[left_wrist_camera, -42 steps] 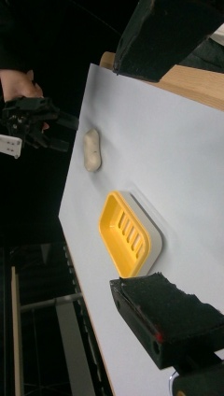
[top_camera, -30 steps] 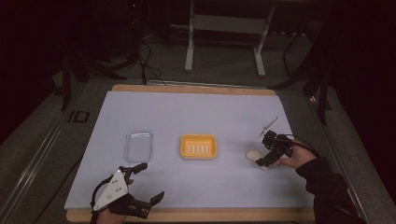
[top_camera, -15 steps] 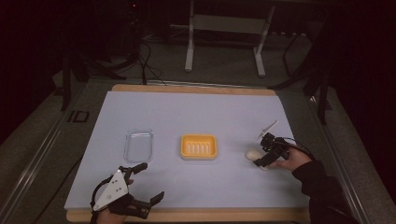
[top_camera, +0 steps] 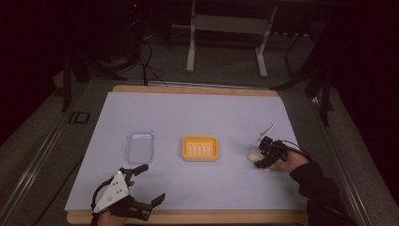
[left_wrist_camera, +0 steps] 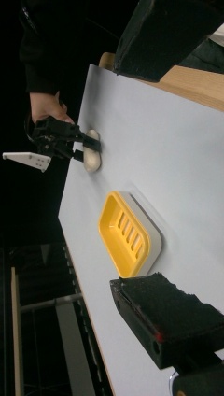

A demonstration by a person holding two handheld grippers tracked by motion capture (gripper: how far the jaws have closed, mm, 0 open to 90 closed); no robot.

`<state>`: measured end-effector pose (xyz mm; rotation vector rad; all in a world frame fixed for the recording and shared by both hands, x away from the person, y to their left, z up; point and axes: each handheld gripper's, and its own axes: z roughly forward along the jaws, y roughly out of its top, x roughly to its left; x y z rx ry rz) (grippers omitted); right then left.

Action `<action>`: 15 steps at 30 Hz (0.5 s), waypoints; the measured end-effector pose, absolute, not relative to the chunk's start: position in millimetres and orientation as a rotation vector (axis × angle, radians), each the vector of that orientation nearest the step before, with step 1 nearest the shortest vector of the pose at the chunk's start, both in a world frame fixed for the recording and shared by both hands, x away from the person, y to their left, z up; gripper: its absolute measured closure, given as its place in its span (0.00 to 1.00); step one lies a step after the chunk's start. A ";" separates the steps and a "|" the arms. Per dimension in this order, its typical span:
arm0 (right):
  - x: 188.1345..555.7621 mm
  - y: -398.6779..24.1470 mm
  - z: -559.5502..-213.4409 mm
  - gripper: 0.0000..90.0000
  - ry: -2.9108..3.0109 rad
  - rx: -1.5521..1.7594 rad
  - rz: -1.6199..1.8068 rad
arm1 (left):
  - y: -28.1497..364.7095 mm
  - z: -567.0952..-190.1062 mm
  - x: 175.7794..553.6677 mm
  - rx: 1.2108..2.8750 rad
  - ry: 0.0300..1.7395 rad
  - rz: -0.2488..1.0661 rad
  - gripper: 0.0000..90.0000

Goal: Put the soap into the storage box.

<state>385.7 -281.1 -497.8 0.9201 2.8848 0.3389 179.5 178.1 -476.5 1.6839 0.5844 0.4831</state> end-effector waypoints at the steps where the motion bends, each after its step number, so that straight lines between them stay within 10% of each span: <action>1: 385.7 -281.0 -498.3 0.46 2.885 0.920 0.342 | 178.2 -476.5 179.4 1.684 0.583 0.484 0.01; 15: 382.8 -275.2 -498.3 0.55 2.876 0.971 0.292 | 177.1 -477.1 179.8 1.693 0.582 0.488 0.01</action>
